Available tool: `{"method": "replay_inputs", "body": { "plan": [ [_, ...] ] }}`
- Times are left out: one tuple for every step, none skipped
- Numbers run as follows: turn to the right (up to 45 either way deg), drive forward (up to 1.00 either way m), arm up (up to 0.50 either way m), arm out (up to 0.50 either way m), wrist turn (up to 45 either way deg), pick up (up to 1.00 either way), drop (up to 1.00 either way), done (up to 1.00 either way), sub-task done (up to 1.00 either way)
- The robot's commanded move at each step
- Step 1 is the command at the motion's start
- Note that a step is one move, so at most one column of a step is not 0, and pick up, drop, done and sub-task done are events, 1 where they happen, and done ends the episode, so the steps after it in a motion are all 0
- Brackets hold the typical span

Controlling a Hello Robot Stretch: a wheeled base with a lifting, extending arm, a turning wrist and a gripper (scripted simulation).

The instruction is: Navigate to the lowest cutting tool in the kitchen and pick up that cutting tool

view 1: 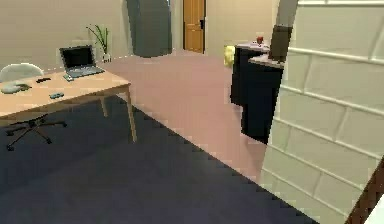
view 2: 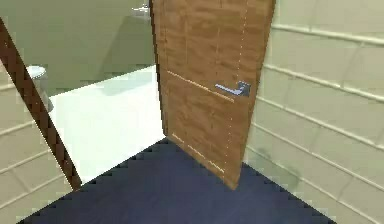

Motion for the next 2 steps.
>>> {"method": "replay_inputs", "body": {
  "plan": [
    [0.0,1.0,0.0,0.0,0.0,0.0,0.0,0.0,0.0],
    [0.0,1.0,0.0,0.0,0.0,0.0,0.0,0.0,0.0]
  ]
}}
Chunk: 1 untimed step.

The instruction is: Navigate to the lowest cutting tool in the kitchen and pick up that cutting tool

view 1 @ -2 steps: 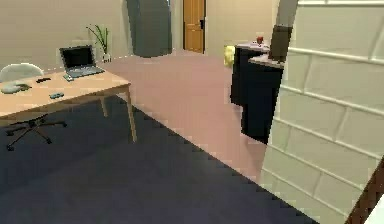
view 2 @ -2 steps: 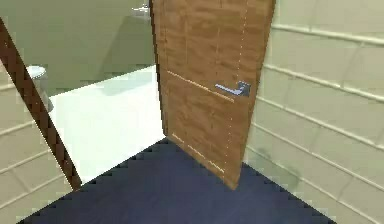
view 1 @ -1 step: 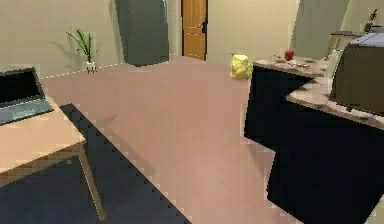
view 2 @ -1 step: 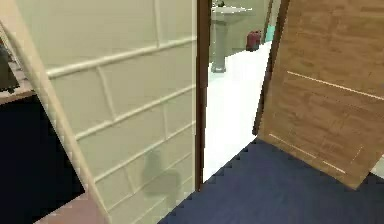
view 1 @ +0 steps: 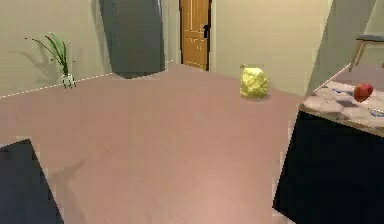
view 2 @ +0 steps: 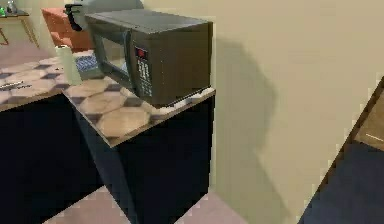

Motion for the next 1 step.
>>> {"method": "replay_inputs", "body": {
  "plan": [
    [39.0,0.0,0.0,0.0,0.0,0.0,0.0,0.0,0.0]
  ]
}}
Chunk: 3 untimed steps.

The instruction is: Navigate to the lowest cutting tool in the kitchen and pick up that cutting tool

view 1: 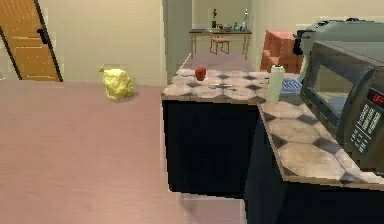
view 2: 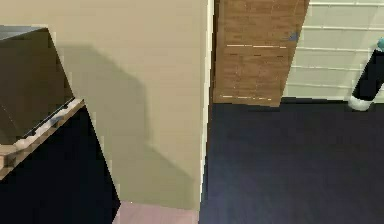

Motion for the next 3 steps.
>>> {"method": "replay_inputs", "body": {
  "plan": [
    [0.0,0.05,0.0,0.0,0.0,0.0,0.0,0.0,0.0],
    [-12.0,0.0,0.0,0.0,0.0,0.0,0.0,0.0,0.0],
    [0.0,0.7,0.0,0.0,0.0,0.0,0.0,0.0,0.0]
  ]
}}
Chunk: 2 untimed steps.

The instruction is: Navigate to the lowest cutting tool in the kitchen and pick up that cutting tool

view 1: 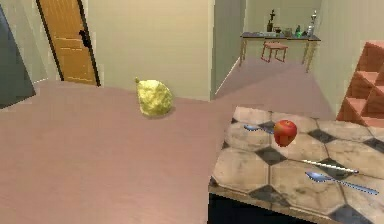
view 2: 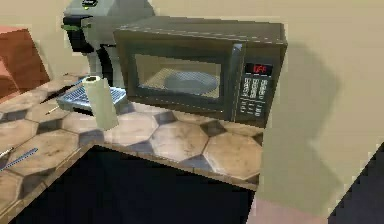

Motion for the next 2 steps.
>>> {"method": "replay_inputs", "body": {
  "plan": [
    [45.0,0.0,0.0,0.0,0.0,0.0,0.0,0.0,0.0],
    [-45.0,0.0,0.0,0.0,0.0,0.0,0.0,0.0,0.0]
  ]
}}
